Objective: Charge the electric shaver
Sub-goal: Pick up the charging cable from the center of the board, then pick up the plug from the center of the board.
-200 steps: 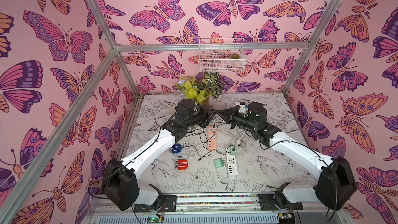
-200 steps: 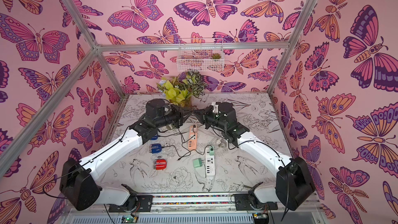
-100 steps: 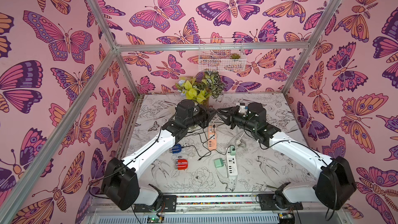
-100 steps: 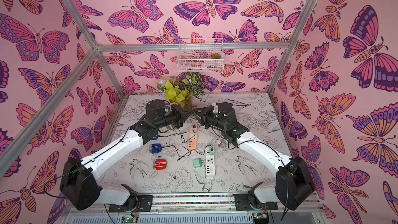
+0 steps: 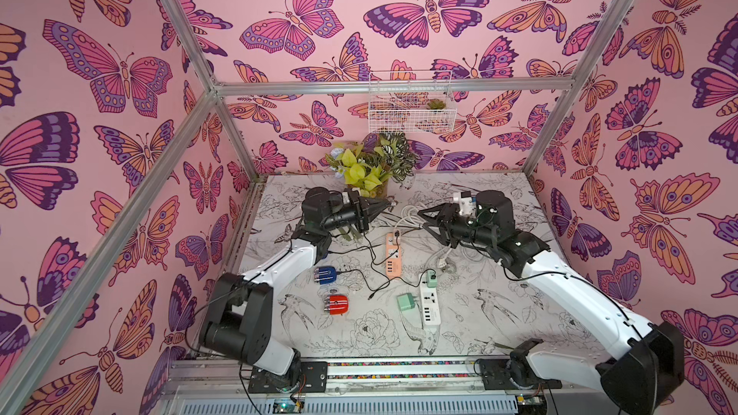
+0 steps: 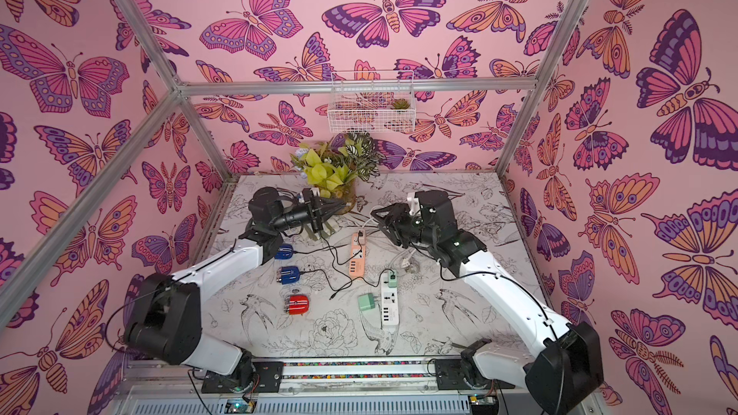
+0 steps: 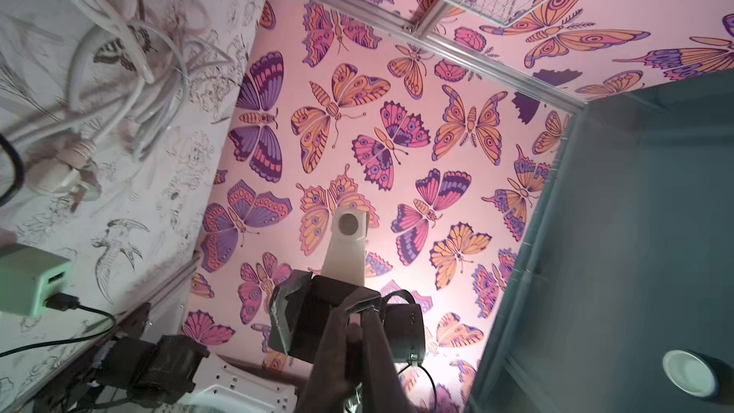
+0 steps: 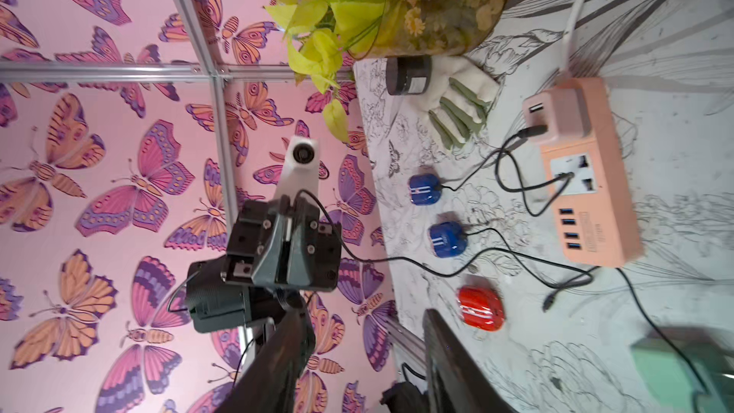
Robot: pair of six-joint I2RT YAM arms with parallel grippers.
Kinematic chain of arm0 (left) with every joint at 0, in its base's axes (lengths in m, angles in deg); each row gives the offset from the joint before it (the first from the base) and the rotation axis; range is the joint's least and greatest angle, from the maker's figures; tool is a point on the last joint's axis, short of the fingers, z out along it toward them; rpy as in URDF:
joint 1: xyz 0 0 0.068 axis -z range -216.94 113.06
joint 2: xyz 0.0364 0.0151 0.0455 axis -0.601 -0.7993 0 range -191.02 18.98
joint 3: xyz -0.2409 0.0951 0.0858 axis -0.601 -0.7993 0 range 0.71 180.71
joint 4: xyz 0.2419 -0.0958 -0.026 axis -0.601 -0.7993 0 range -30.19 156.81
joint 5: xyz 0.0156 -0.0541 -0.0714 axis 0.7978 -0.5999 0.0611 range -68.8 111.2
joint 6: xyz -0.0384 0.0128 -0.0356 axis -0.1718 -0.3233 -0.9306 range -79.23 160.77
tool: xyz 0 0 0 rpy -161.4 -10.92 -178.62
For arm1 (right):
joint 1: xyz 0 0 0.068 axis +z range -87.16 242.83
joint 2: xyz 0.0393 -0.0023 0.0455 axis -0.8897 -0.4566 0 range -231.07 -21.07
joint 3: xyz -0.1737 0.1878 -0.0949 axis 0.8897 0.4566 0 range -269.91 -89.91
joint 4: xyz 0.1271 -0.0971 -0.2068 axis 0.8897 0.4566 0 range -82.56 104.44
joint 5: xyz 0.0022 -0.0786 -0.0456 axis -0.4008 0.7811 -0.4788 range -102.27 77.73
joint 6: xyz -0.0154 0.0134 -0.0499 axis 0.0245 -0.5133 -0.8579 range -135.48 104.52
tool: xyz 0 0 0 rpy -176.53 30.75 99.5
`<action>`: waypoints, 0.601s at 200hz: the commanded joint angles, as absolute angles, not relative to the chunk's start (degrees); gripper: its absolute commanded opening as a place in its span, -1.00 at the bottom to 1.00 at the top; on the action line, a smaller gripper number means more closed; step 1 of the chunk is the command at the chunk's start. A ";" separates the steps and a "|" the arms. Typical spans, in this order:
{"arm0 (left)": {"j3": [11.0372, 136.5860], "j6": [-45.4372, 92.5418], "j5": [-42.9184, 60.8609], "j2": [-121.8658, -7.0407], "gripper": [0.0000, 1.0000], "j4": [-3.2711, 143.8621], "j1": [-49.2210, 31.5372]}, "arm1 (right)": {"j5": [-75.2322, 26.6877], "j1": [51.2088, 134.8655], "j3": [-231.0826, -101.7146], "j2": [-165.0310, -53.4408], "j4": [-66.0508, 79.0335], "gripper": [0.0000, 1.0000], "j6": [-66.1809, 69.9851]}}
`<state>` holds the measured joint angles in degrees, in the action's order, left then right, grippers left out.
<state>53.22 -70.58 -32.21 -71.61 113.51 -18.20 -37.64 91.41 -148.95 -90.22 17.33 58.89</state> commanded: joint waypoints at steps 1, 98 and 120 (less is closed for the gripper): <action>51.85 -87.71 -37.14 -75.76 -1.00 143.94 -18.46 | -38.52 91.12 -150.55 -88.35 26.82 0.01 48.72; 46.97 -88.07 -39.71 -73.27 -1.00 143.07 -19.01 | -37.14 91.12 -150.75 -85.00 37.59 -0.02 34.43; 47.19 -84.71 -39.21 -72.37 -1.00 137.97 -18.99 | -36.03 91.67 -150.75 -84.29 40.54 -0.05 32.58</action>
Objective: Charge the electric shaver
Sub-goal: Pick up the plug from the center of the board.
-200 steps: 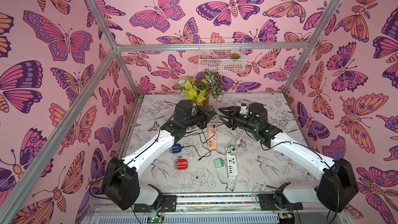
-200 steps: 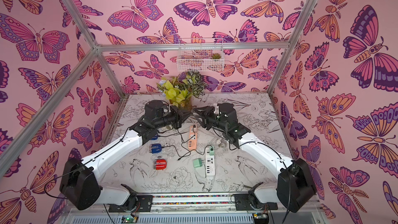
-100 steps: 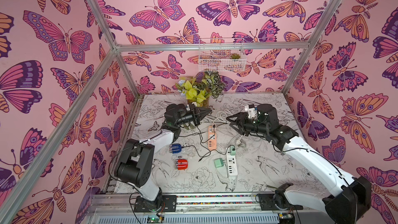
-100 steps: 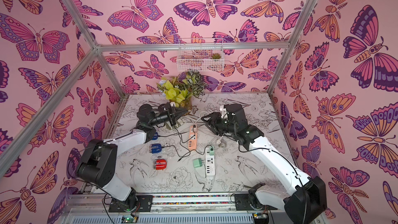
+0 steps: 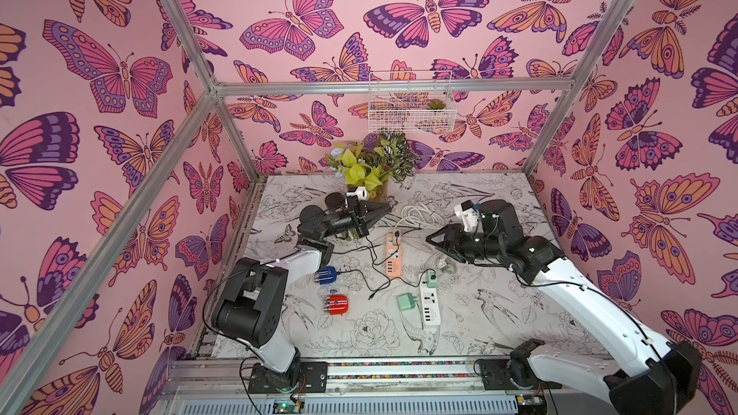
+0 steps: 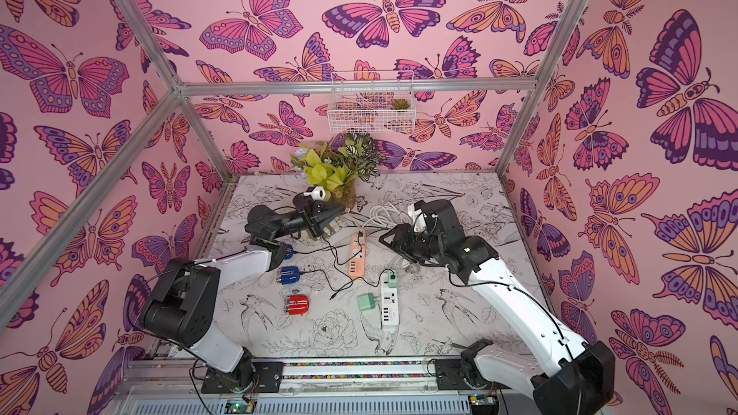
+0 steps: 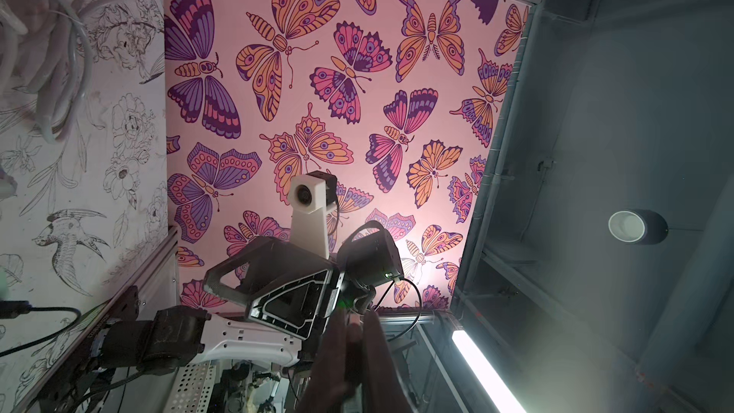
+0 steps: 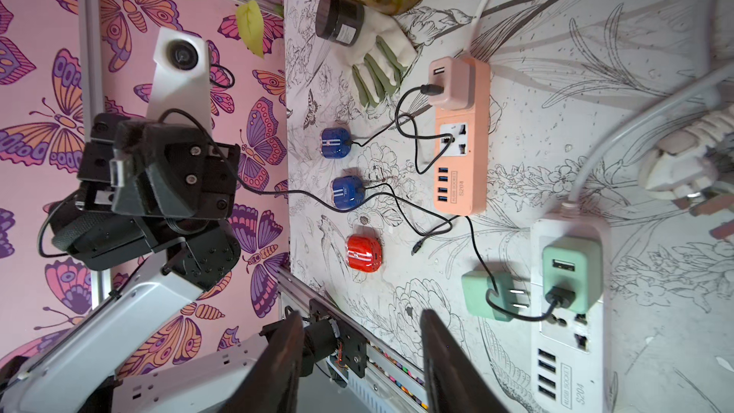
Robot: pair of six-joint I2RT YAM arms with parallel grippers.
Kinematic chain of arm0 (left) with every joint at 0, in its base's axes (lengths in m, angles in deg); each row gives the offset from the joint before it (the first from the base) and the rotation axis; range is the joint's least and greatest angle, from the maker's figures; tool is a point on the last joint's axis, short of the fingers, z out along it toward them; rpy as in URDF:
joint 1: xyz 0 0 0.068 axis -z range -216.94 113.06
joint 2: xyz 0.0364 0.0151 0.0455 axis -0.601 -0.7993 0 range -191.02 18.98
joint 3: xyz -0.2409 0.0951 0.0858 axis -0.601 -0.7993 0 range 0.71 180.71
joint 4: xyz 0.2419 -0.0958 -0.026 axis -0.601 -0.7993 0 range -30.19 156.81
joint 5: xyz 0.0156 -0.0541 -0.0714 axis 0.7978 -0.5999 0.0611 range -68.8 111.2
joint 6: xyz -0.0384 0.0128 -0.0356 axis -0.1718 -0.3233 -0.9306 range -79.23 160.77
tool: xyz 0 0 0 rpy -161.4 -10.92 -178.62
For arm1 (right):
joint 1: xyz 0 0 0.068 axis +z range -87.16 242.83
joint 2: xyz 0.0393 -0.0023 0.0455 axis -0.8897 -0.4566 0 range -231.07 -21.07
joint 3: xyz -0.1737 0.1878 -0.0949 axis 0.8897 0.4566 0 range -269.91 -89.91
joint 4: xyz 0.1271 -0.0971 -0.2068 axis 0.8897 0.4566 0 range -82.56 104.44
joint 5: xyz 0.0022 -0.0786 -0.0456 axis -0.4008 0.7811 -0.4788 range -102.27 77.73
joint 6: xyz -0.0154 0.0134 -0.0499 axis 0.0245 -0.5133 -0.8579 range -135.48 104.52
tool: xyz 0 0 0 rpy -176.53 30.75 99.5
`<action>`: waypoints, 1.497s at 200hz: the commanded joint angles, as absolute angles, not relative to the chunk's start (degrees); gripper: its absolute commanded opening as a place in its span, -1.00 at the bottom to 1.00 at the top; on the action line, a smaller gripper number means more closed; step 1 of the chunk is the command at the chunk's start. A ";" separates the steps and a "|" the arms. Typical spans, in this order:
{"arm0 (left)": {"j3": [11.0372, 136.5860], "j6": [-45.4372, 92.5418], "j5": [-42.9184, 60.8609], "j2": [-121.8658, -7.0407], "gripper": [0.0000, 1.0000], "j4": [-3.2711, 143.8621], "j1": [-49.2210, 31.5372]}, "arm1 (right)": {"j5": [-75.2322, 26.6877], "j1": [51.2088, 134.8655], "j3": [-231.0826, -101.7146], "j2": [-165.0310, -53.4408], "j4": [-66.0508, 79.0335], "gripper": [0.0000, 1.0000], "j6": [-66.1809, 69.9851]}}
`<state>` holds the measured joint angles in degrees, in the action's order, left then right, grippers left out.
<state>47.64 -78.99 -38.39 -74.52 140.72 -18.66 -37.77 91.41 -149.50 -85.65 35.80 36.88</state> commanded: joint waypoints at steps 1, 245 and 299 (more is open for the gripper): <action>47.20 -84.50 -39.15 -72.31 -1.00 137.63 -19.00 | -35.84 91.75 -150.74 -84.28 40.78 -0.05 32.46; 44.47 -50.36 -18.76 -29.96 -1.00 64.03 -18.66 | -6.52 127.96 -150.19 -106.98 50.49 0.23 119.04; 44.27 -50.50 -20.41 -28.31 -1.00 61.65 -17.97 | -1.46 127.51 -143.02 -108.22 38.59 0.44 132.84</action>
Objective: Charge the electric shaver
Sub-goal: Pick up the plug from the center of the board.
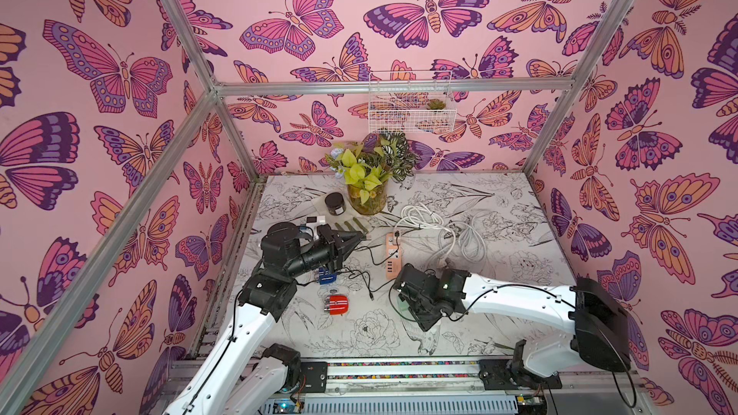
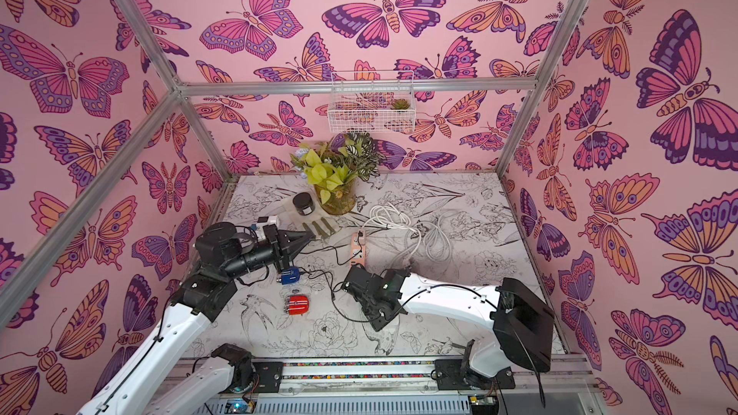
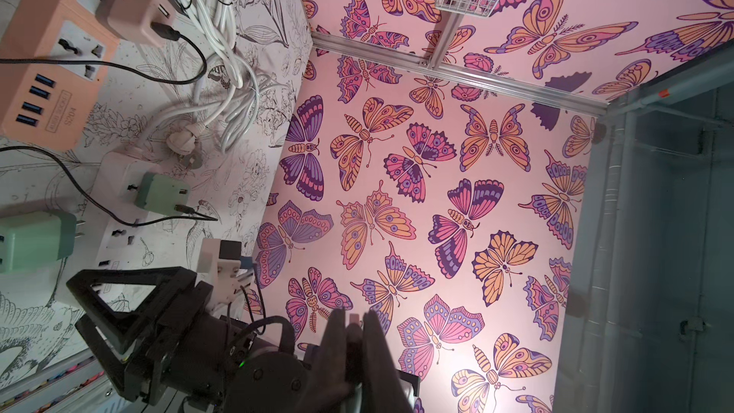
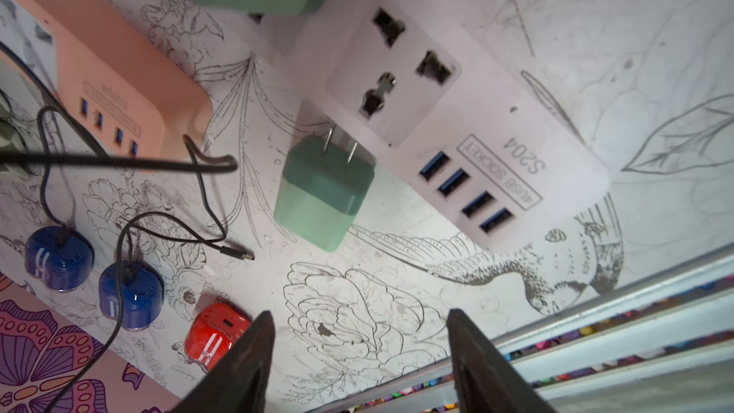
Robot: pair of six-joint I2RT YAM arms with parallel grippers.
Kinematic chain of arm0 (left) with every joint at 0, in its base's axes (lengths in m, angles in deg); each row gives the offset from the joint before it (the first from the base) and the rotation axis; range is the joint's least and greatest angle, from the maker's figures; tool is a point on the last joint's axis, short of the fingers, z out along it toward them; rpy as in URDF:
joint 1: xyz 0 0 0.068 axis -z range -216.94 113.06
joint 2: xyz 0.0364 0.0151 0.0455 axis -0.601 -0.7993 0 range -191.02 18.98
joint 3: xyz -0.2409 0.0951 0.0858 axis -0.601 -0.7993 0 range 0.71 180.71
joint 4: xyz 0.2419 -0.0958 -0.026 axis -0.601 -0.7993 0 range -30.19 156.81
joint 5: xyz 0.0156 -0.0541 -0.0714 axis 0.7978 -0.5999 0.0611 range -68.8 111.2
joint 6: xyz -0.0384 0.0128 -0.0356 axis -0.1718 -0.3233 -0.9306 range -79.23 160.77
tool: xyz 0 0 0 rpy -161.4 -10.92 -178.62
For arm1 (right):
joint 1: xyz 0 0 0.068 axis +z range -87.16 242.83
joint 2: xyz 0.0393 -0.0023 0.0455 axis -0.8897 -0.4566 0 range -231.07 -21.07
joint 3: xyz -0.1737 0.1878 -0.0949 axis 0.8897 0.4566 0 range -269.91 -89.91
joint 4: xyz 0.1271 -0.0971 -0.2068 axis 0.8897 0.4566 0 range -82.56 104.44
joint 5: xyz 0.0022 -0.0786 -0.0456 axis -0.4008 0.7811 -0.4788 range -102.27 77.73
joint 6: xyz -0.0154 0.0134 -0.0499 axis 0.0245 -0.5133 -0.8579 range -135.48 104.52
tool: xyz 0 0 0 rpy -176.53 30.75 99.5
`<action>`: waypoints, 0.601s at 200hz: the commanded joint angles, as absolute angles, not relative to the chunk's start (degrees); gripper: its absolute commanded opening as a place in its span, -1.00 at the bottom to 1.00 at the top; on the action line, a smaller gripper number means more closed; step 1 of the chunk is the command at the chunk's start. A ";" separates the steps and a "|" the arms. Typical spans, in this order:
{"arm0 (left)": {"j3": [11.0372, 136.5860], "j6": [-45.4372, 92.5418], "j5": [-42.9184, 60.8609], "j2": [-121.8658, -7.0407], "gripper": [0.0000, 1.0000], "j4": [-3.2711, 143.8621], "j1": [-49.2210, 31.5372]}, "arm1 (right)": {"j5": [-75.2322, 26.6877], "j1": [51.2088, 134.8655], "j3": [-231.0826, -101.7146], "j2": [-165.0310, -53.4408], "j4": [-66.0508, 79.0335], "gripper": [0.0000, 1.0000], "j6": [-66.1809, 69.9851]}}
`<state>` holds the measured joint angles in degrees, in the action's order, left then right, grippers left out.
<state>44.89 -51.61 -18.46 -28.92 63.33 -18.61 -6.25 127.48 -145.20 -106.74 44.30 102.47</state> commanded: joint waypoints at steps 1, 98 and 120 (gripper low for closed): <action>44.29 -50.48 -20.43 -28.31 -1.00 61.64 -17.92 | -1.33 127.52 -142.92 -108.24 38.35 0.44 132.99; 45.61 -50.55 -20.72 -29.67 -1.00 60.55 -15.58 | 0.34 124.73 -143.92 -115.64 37.57 0.45 140.80; 45.70 -50.55 -20.47 -29.80 -1.00 60.41 -15.67 | 1.53 124.03 -144.13 -116.35 37.12 0.46 140.88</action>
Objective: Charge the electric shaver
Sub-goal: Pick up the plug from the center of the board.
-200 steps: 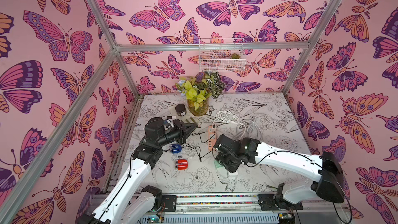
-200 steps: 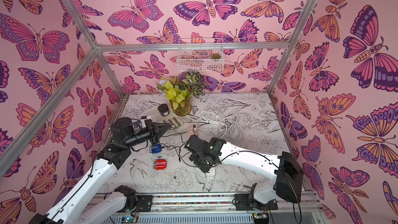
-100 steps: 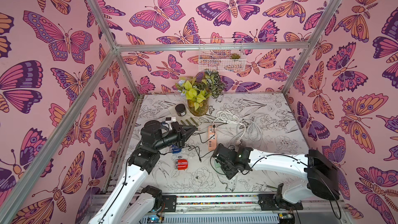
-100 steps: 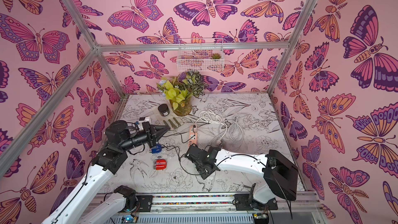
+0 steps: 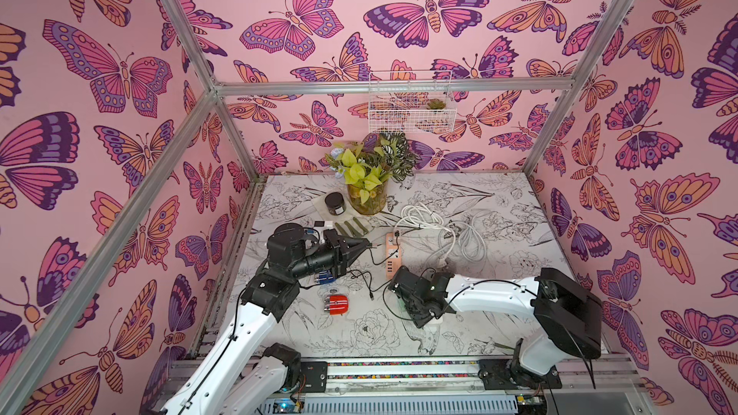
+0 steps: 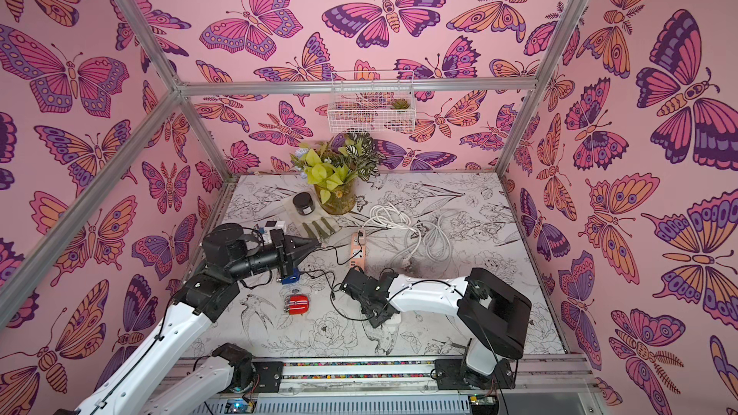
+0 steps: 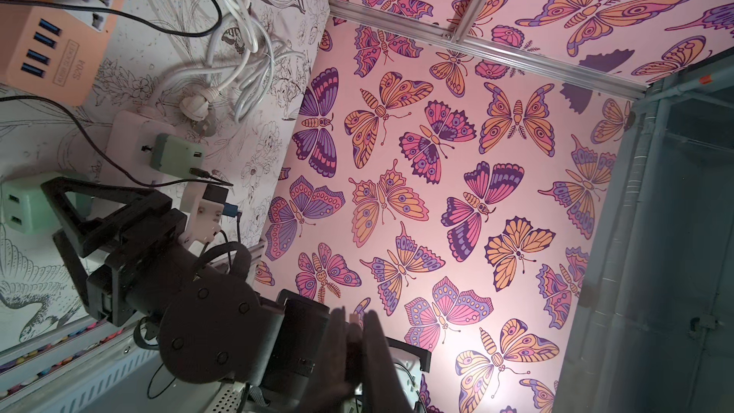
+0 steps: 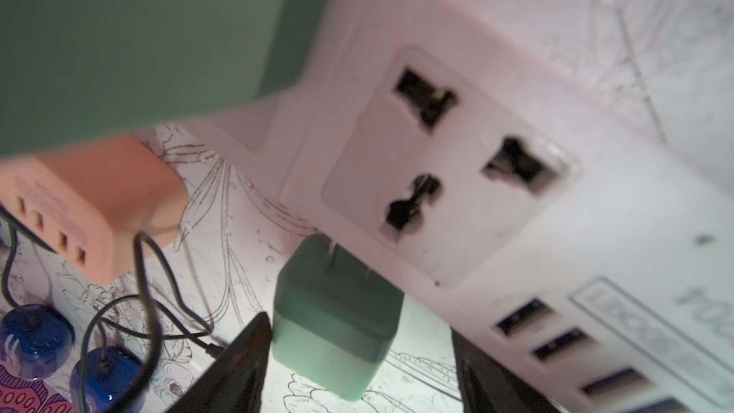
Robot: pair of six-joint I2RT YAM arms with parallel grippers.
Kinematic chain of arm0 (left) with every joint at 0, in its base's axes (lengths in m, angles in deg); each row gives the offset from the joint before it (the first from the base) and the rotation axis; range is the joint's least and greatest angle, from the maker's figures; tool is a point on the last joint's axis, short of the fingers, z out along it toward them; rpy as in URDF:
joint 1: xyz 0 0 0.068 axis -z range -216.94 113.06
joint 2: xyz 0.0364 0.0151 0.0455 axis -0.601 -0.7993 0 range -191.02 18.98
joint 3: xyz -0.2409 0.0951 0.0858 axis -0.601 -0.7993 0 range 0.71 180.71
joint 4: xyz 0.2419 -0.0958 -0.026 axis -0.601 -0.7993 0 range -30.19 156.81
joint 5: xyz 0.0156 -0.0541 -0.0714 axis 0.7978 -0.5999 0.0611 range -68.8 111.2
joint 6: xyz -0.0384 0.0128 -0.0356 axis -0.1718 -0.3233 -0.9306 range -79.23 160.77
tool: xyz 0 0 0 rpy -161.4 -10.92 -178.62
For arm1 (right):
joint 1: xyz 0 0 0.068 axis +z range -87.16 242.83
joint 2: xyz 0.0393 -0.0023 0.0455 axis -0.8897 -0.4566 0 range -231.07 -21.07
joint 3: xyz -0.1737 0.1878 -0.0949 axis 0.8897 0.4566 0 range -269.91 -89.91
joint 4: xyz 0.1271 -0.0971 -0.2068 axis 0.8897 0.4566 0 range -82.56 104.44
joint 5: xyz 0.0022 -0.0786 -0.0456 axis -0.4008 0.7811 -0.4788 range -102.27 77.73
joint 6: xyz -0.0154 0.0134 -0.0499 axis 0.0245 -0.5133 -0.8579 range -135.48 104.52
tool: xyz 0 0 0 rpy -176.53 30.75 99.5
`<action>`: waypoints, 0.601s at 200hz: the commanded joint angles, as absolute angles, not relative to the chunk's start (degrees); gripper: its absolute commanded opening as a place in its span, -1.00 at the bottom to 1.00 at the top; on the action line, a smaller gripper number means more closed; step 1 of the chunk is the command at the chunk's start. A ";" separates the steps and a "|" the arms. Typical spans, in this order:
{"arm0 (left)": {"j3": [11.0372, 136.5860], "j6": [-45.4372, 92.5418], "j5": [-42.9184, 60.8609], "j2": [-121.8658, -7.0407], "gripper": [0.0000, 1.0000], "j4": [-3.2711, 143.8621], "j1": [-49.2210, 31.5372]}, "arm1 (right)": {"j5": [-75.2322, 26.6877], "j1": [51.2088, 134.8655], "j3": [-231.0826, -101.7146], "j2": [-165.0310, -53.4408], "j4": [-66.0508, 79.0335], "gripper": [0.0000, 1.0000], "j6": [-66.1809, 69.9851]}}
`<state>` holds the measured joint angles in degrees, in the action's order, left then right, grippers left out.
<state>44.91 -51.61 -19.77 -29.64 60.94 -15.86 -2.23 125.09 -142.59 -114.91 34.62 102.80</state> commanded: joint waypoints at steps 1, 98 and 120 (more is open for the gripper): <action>45.66 -50.59 -20.46 -29.85 -1.00 60.49 -15.67 | 1.44 123.93 -144.13 -116.39 37.09 0.46 140.83; 45.71 -50.59 -18.81 -30.68 -1.00 60.44 -16.11 | -9.11 122.69 -148.26 -118.20 47.43 -0.08 139.38; 45.71 -50.55 -18.70 -30.99 -1.00 60.32 -16.20 | -9.30 123.68 -147.51 -115.57 50.02 -0.09 139.98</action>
